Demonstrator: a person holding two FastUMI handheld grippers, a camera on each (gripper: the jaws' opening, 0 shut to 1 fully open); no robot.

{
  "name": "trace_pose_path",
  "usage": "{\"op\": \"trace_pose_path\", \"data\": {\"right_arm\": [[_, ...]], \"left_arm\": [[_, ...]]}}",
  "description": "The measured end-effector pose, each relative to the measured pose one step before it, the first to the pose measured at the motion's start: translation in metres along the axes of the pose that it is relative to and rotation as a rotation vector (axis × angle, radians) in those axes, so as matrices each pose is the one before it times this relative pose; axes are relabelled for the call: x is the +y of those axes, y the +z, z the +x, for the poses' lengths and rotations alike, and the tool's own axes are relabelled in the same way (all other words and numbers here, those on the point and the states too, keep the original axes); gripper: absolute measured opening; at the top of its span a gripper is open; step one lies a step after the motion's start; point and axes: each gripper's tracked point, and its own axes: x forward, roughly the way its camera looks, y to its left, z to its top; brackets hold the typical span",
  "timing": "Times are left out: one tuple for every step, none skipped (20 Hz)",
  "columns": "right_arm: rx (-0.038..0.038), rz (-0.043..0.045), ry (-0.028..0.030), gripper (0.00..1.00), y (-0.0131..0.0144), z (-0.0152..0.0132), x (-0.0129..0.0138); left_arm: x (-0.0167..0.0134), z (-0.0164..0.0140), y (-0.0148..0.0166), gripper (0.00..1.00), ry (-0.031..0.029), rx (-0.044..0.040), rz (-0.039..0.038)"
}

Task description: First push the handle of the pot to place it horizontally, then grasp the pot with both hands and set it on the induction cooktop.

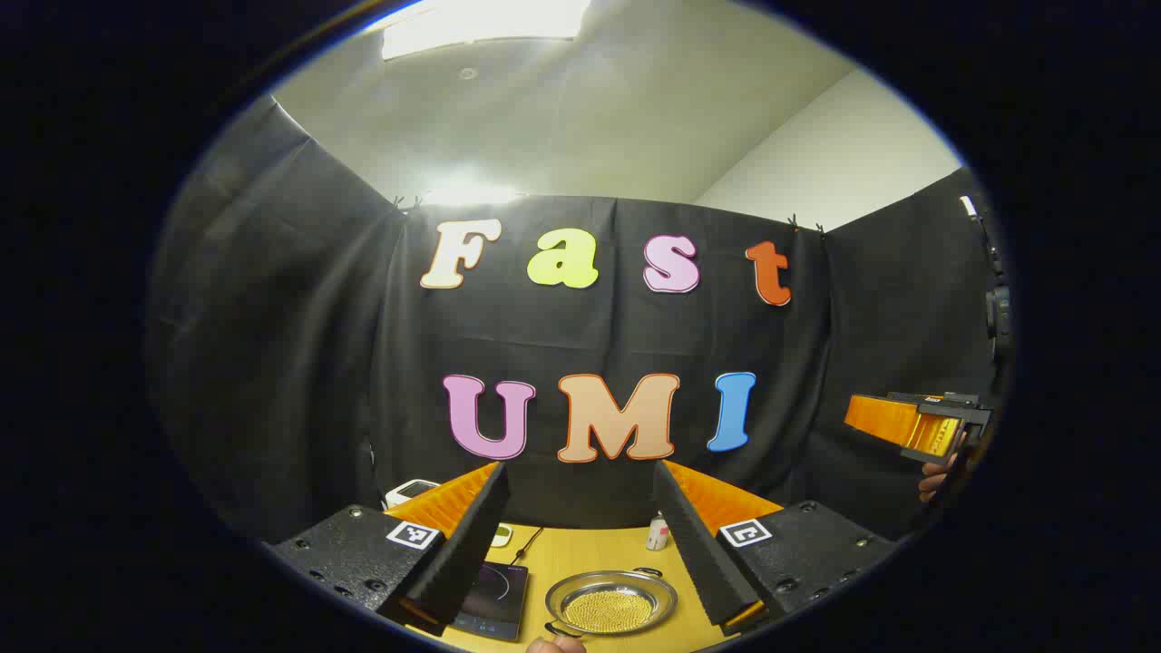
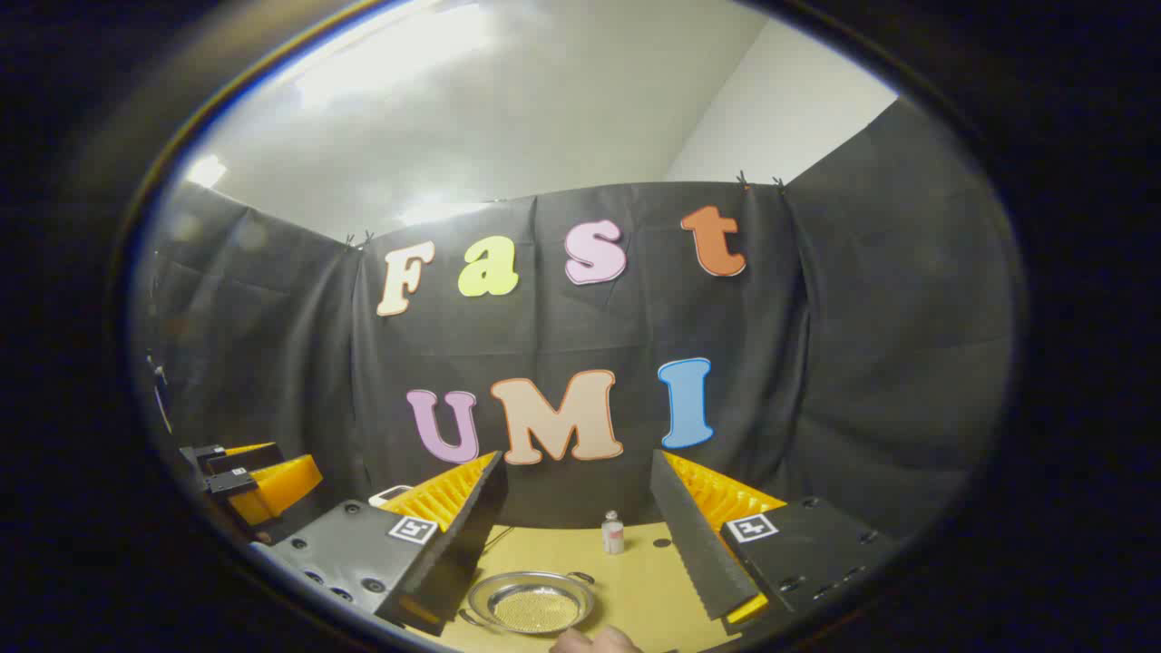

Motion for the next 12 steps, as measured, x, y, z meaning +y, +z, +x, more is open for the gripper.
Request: {"op": "trace_pose_path", "data": {"right_arm": [[-0.00072,-0.00215,0.00094,0.97,0.00096,0.00147,-0.00199],[0.00123,-0.00105,0.00161,0.99,-0.00312,0.00126,-0.00123],[0.00349,0.00026,0.00263,0.97,-0.00105,0.00216,-0.00038],[0.00390,0.00250,0.00193,0.97,-0.00357,0.00014,-0.00043],[0.00322,0.00367,0.00511,0.97,-0.00023,0.00023,0.00027],[0.00013,-0.00011,0.00394,0.97,-0.00132,0.00092,0.00066],[-0.00245,-0.00401,0.00086,0.97,0.00086,0.00008,-0.00031],[-0.00280,-0.00527,0.00218,0.97,-0.00102,0.00120,0.00106],[0.00058,-0.00456,0.00140,0.97,-0.00038,0.00120,0.00114],[0.00347,-0.00358,0.00043,0.97,-0.00166,-0.00036,0.00111],[-0.00018,-0.00109,-0.00114,0.97,-0.00161,0.00034,0.00061],[-0.00019,0.00097,-0.00157,0.97,-0.00015,0.00098,0.00029]], "left_arm": [[0.00028,-0.00077,-0.00039,0.95,0.00540,0.00128,0.00333],[0.00075,-0.00061,0.00009,0.95,0.00607,0.00011,0.00251],[0.00022,0.00001,-0.00095,0.96,0.00460,0.00267,0.00077],[0.00094,0.00014,-0.00045,0.96,0.00335,0.00444,0.00116],[0.00099,-0.00142,-0.00186,0.96,0.00389,0.00307,0.00246],[0.00153,0.00029,0.00032,0.96,0.00409,-0.00039,0.00196],[0.00121,0.00088,-0.00162,0.95,0.00418,0.00151,0.00123],[0.00115,0.00002,-0.00042,0.95,0.00295,0.00159,0.00026],[0.00036,-0.00025,-0.00236,0.95,0.00098,0.00461,0.00080],[0.00064,0.00018,-0.00064,0.96,-0.00092,0.00019,0.00111],[0.00111,0.00043,-0.00072,0.96,0.00146,0.00197,0.00294],[0.00112,0.00065,0.00070,0.95,-0.00056,-0.00024,0.00234]]}}
